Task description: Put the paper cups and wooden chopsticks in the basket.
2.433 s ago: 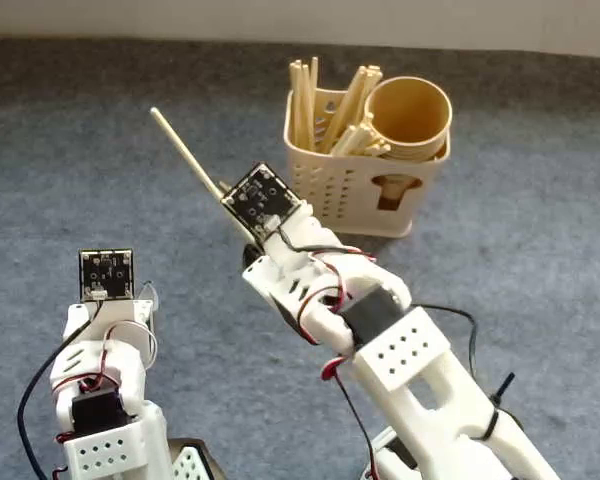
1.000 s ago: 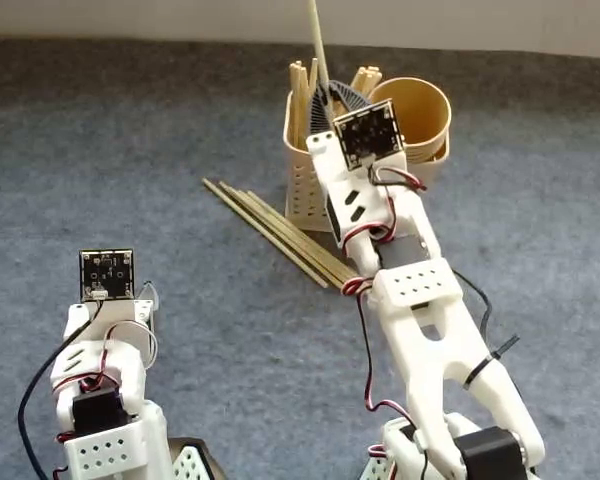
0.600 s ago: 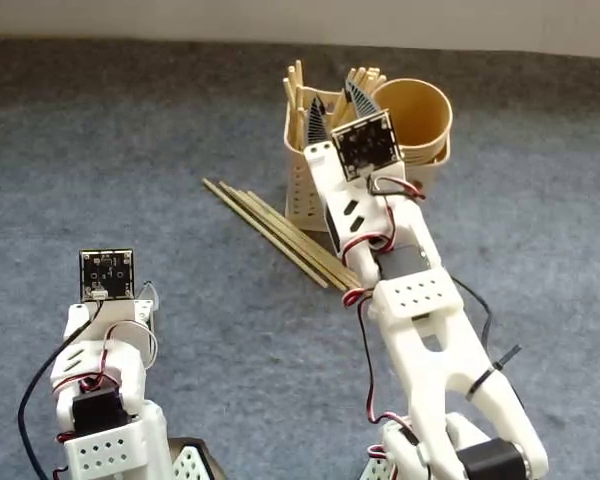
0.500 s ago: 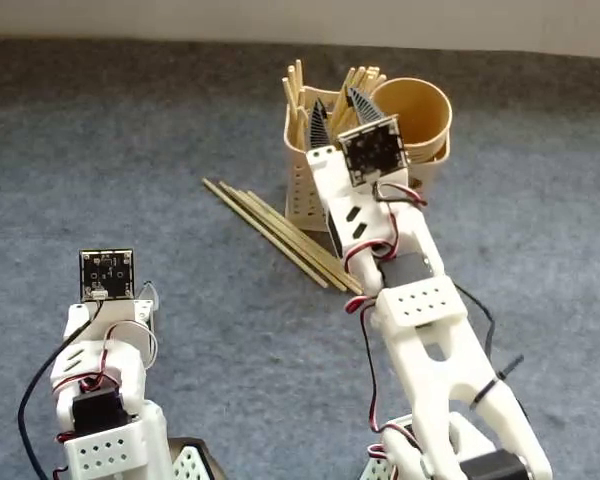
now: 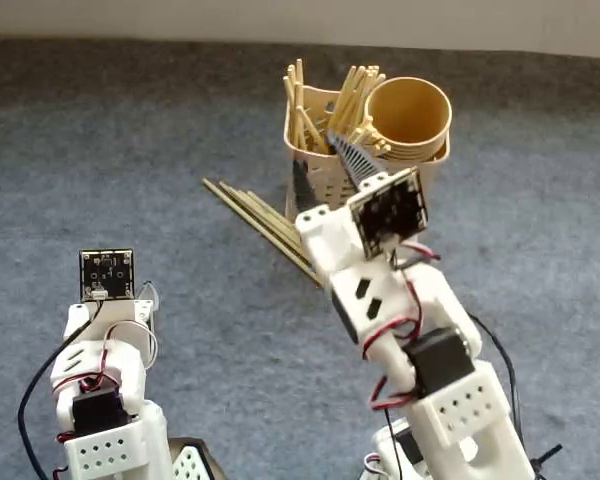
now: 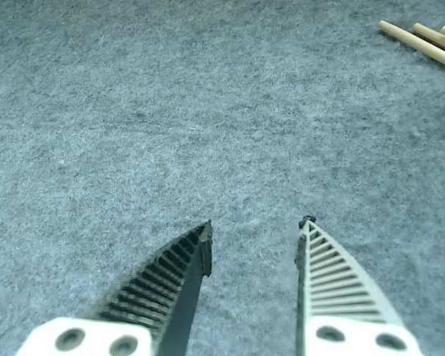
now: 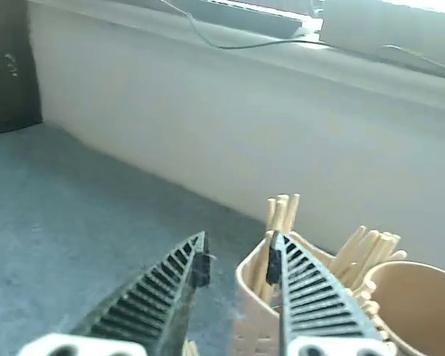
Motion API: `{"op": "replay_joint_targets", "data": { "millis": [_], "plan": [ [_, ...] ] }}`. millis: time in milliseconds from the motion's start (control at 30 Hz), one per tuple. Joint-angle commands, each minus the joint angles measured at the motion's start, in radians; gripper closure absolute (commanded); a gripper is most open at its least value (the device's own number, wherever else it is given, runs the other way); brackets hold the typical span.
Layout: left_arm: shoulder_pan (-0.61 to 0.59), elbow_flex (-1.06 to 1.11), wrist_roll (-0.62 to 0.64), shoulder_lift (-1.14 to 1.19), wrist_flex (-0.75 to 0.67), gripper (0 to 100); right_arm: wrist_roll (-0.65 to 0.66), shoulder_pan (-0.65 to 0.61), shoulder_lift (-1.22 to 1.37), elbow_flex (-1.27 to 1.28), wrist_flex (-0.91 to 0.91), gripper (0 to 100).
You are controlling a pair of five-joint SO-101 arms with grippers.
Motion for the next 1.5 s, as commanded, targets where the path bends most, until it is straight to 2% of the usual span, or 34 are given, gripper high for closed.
{"op": "replay_joint_targets", "data": {
  "millis": [0,167,300,433,600,867,1133,1400,1467],
  "plan": [
    [-0.005,0.019,-0.011,-0.004,0.003,81,-0.009,-0.091,-0.073,-0.016,0.099,85.8],
    [-0.005,0.019,-0.011,-0.004,0.003,81,-0.006,-0.124,-0.071,-0.008,0.208,85.7],
    [-0.005,0.019,-0.011,-0.004,0.003,81,0.071,-0.124,-0.071,-0.008,0.262,85.7],
    [-0.005,0.019,-0.011,-0.004,0.003,81,0.089,-0.124,-0.018,-0.012,0.291,85.7],
    [-0.005,0.019,-0.011,-0.004,0.003,81,0.092,-0.124,0.239,-0.024,0.314,85.7],
    [-0.005,0.019,-0.011,-0.004,0.003,81,0.092,-0.119,0.671,-0.213,0.325,85.7],
    [-0.005,0.019,-0.011,-0.004,0.003,81,0.089,-0.107,1.004,-0.527,0.521,85.7],
    [-0.007,0.019,-0.011,-0.004,0.003,81,0.094,-0.051,1.3,-0.756,0.573,85.8],
    [-0.007,0.019,-0.011,-0.004,0.003,81,0.138,-0.048,1.351,-0.785,0.573,85.8]
  ]
}}
